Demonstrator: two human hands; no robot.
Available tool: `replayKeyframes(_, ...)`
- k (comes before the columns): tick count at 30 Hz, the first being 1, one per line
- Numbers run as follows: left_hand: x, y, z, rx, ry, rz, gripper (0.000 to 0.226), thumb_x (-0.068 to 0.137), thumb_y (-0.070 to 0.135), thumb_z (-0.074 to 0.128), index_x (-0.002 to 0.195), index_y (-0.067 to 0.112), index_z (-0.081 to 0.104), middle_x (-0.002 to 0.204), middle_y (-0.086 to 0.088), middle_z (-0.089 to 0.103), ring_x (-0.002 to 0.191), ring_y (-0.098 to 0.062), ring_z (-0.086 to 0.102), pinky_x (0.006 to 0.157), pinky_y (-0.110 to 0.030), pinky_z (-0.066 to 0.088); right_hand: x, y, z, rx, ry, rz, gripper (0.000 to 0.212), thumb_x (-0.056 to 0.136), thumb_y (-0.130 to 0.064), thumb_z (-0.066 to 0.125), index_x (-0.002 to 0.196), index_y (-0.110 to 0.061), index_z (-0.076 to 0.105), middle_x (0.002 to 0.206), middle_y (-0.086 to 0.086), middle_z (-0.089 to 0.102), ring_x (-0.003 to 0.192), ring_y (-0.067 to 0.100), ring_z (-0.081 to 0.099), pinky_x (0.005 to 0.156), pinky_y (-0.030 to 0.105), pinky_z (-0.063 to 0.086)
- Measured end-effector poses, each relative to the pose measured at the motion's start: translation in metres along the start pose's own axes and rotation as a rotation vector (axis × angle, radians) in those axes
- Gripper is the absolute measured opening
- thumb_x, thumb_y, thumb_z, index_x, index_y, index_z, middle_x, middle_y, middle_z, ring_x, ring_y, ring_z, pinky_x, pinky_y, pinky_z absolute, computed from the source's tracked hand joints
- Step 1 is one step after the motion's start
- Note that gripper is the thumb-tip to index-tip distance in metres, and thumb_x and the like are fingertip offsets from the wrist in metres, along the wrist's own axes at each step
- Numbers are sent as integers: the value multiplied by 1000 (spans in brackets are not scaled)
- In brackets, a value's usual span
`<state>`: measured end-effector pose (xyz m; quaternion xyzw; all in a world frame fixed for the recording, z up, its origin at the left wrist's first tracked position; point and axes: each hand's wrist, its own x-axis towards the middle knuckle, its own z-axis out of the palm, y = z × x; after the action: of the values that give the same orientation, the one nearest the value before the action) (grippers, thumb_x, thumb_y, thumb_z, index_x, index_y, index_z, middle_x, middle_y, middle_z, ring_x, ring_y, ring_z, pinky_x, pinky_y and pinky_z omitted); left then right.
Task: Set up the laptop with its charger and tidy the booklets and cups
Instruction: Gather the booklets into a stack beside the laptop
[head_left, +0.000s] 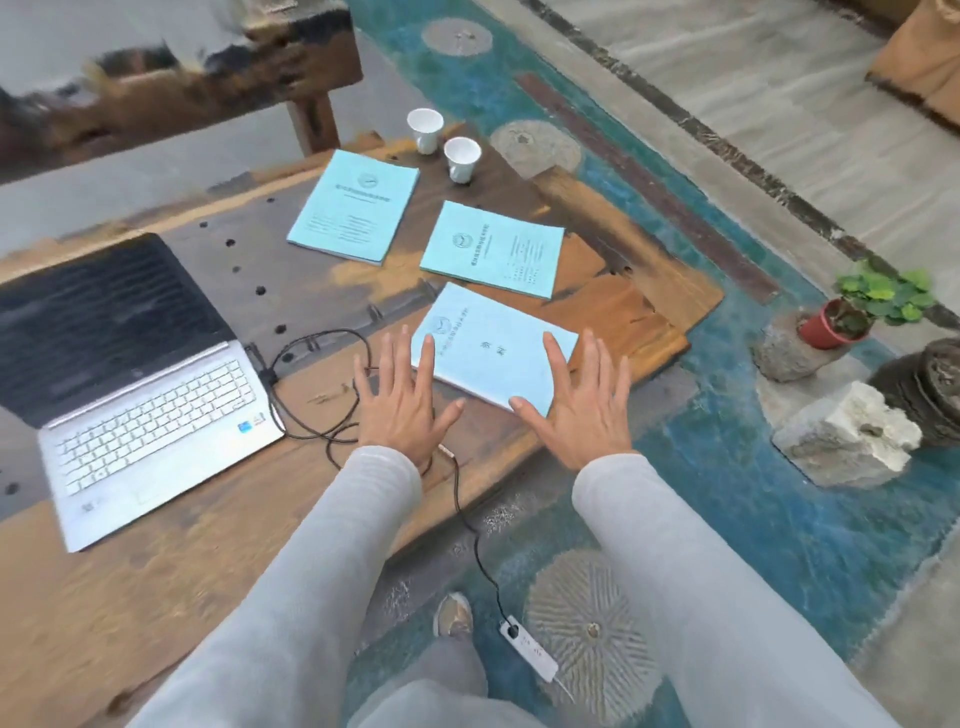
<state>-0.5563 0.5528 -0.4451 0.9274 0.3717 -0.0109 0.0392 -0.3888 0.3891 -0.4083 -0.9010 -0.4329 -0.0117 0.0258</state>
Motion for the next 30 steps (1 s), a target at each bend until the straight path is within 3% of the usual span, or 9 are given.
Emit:
replayKeyframes(6, 17, -36, 9, -48, -49, -201, 94, 91, 76, 23, 159, 19, -8, 167, -12, -9, 153, -34, -9, 116, -67, 9, 56, -39, 10, 10, -58, -149, 83, 93, -72, 37, 160, -29, 15, 162, 23, 21, 149, 40, 22, 120, 58, 13)
replayKeyframes(11, 27, -46, 27, -39, -109, -358, 98, 88, 77, 30, 159, 18, -4, 167, -12, -5, 153, -33, -3, 116, -65, 13, 94, -53, 31, 31, -147, -256, 83, 94, -72, 31, 161, -32, 1, 165, 21, 13, 152, 36, 16, 122, 55, 13)
replayKeyframes(19, 80, -1, 88, -249, -240, -626, 86, 92, 68, 35, 159, 24, 4, 167, -9, -12, 151, -39, -11, 115, -67, 11, 151, -41, 89, -37, -347, -509, 81, 97, -63, 37, 159, -33, -8, 168, 14, 3, 154, 35, 9, 123, 51, 12)
replayKeyframes(22, 104, 13, 118, -306, -248, -713, 79, 96, 65, 28, 159, 26, -1, 166, -7, -18, 150, -37, -19, 116, -68, 3, 176, -24, 113, -47, -473, -610, 88, 96, -55, 47, 158, -34, -12, 168, 12, -6, 155, 34, 1, 124, 49, 12)
replayKeyframes(25, 118, 11, 143, -274, -225, -779, 69, 100, 60, 20, 159, 28, 1, 166, -4, -20, 151, -32, -19, 117, -65, -1, 198, -2, 139, -87, -566, -716, 91, 96, -58, 44, 155, -37, -22, 167, 11, -17, 155, 33, -8, 125, 50, 7)
replayKeyframes(30, 120, 1, 163, -174, -213, -802, 62, 104, 48, 16, 160, 22, 8, 168, -5, -4, 153, -28, -8, 117, -62, -6, 239, 26, 168, -183, -622, -862, 110, 86, -72, 48, 140, -43, -43, 163, 10, -32, 153, 32, -21, 123, 54, -4)
